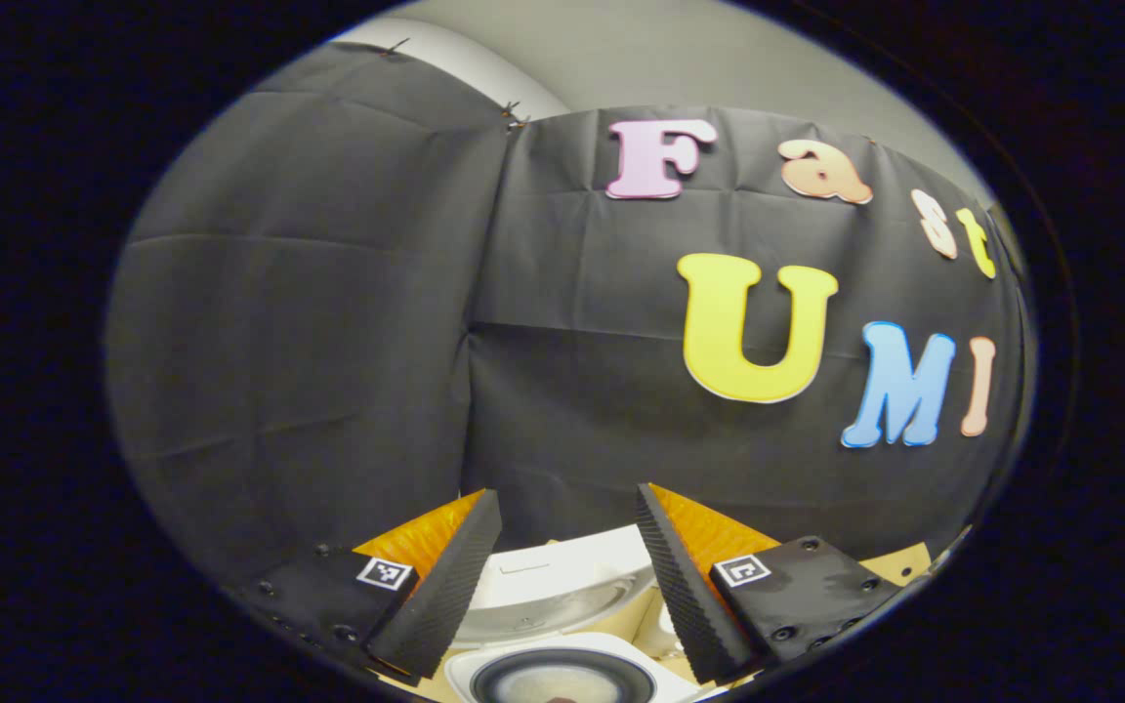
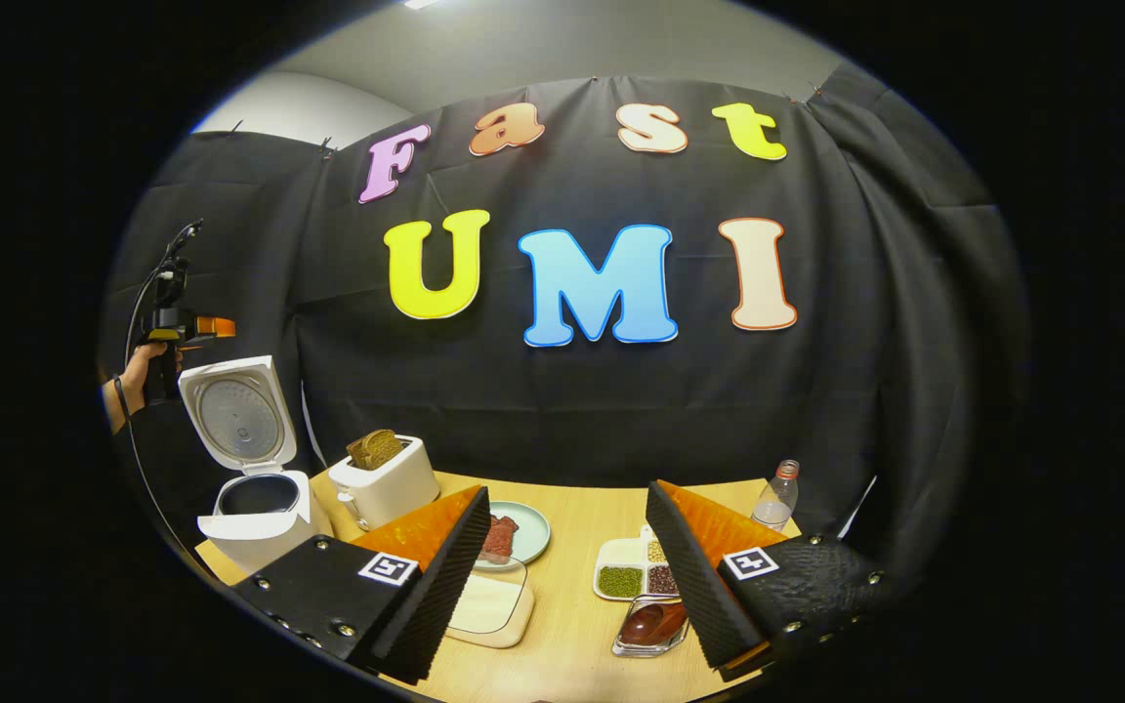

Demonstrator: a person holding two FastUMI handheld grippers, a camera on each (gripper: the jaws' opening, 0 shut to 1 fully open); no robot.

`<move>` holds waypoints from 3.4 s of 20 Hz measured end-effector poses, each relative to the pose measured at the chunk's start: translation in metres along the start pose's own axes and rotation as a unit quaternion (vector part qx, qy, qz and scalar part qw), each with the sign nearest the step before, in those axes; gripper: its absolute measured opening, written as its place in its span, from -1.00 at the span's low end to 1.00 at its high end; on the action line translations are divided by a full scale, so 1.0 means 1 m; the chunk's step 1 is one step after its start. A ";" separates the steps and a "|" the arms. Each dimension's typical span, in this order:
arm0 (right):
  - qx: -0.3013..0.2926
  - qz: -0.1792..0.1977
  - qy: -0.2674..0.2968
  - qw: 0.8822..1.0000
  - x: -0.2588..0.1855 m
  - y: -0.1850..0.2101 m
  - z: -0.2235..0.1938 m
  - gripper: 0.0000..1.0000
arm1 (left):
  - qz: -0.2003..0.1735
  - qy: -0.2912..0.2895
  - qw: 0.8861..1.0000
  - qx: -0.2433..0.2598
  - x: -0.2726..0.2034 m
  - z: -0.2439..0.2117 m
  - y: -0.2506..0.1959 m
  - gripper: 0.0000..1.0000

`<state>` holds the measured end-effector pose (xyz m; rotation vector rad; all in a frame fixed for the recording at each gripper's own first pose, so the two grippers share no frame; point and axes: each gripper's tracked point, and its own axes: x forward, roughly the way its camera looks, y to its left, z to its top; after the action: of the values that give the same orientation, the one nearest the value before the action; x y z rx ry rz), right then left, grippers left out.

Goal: Close the left gripper, press the button to open the rice cooker; take a wooden spoon from the chopstick holder with the right hand, scoop a spoonful of rice and pour it into the rice cooker, then put the wooden spoon back into the chopstick holder.

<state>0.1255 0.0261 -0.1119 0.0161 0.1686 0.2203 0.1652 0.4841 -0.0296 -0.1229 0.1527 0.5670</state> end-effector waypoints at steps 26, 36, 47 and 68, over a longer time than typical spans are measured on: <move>0.024 0.053 -0.004 0.998 -0.021 0.031 -0.002 0.96 | 0.025 0.020 0.999 0.034 -0.070 -0.103 -0.039 0.94; 0.020 0.062 0.004 0.998 -0.030 0.031 -0.006 0.96 | 0.028 0.039 0.998 0.029 -0.114 -0.164 -0.059 0.82; 0.014 0.062 0.010 0.998 -0.029 0.030 -0.011 0.95 | 0.044 0.059 0.997 0.020 -0.145 -0.228 -0.058 0.95; 0.029 0.046 0.015 0.998 -0.031 0.024 -0.019 0.96 | 0.039 0.128 0.989 0.058 -0.154 -0.295 -0.054 0.94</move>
<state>0.0870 0.0426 -0.1242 0.0777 0.2053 0.3079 0.0337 0.3120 -0.2878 -0.0762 0.4409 0.6177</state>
